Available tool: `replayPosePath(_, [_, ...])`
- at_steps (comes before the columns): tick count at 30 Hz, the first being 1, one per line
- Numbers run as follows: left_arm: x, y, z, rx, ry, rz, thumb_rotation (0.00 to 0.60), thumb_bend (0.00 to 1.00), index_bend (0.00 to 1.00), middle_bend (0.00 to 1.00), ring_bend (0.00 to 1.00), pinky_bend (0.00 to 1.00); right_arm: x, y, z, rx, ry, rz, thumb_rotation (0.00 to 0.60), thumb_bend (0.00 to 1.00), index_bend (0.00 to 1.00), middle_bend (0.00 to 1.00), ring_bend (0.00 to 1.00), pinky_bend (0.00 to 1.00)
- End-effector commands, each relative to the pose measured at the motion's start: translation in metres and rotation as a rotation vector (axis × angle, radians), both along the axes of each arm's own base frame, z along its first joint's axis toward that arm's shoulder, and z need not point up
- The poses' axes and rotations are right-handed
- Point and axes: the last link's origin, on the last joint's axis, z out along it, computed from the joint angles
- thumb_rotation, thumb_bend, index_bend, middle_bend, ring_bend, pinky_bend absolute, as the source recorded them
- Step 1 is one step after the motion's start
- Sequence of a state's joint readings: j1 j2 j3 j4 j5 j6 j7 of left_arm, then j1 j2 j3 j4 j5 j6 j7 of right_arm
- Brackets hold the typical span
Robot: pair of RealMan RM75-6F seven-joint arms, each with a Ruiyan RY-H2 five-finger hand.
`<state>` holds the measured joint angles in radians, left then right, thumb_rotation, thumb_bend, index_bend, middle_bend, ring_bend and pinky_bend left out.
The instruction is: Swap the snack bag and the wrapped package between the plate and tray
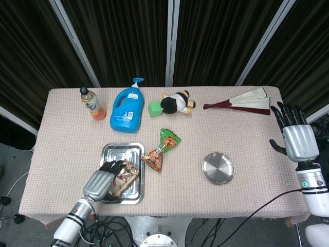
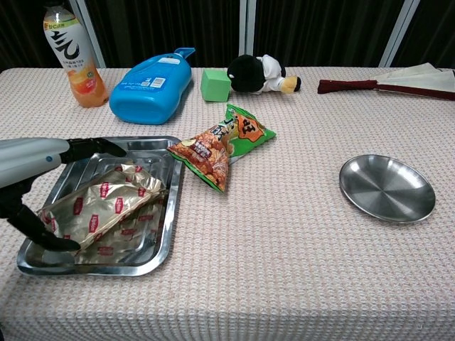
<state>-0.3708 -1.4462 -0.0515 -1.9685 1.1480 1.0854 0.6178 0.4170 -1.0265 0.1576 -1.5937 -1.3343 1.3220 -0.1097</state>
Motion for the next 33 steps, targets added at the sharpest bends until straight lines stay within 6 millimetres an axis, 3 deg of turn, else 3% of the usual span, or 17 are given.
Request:
replayPosePath(1, [0.008,0.005,-0.008,0.021,0.010,0.051,0.600,0.00,0.08,0.04,0.00,0.08,-0.001,-0.001,0.000,0.000,-0.003,-0.003,0.600,0.12,0.00,0.00,0.00,0.00])
replayPosePath(12, [0.009,0.010,-0.017,0.039,0.036,0.146,0.600,0.00,0.08,0.08,0.02,0.12,-0.007,-0.002,-0.001,0.001,-0.002,-0.009,0.600,0.12,0.00,0.00,0.00,0.00])
replayPosePath(27, [0.012,0.010,-0.027,0.028,0.034,0.139,0.600,0.00,0.11,0.35,0.29,0.40,-0.012,-0.003,-0.002,0.000,-0.002,-0.026,0.600,0.12,0.00,0.00,0.00,0.00])
replayPosePath(33, [0.009,0.011,-0.030,0.020,0.039,0.137,0.600,0.10,0.13,0.40,0.34,0.46,-0.014,-0.002,0.002,-0.009,-0.002,-0.035,0.600,0.12,0.00,0.00,0.00,0.00])
